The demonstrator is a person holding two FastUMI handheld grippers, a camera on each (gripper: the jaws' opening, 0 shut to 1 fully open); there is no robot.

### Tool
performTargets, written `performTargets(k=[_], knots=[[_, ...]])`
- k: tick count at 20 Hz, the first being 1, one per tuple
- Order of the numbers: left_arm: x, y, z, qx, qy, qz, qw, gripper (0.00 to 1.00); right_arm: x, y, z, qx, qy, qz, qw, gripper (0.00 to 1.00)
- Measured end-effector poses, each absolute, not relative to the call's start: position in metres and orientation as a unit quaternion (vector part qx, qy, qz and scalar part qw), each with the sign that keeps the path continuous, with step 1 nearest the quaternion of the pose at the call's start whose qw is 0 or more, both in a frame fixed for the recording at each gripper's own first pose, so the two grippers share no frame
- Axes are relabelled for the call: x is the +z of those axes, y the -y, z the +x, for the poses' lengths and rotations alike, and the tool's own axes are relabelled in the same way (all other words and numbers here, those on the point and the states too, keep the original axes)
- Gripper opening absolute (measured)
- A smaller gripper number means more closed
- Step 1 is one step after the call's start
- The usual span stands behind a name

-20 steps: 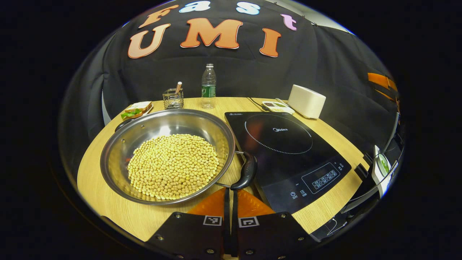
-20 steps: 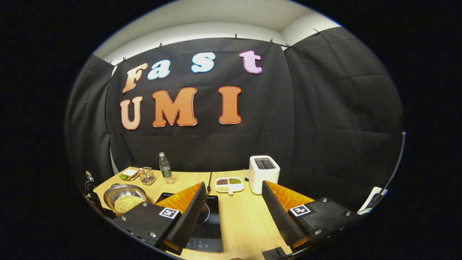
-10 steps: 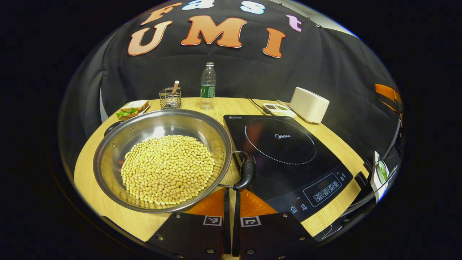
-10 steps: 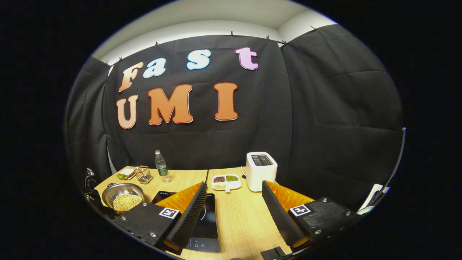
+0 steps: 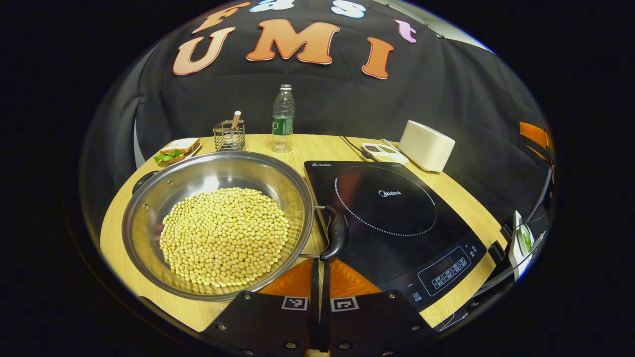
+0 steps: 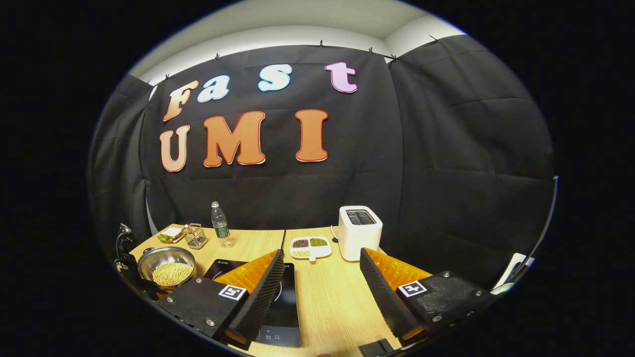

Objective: First push the handle of the pot to place it horizontally, then grasp the pot with both hands and set it on the induction cooktop.

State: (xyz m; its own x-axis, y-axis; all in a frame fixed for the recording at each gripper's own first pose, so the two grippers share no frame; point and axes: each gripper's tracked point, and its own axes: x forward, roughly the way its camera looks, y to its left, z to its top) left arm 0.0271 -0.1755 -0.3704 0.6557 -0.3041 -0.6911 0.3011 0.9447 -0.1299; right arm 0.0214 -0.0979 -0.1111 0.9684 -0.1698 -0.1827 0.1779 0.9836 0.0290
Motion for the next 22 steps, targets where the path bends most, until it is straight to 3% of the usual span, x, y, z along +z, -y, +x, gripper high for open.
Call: performTargets(k=[22], knots=[[-0.378, 0.189, 0.070, -0.169, -0.381, -0.014, 0.909, 0.01, -0.146, 0.098, 0.037, -0.086, -0.121, 0.025, 0.989, 0.95]])
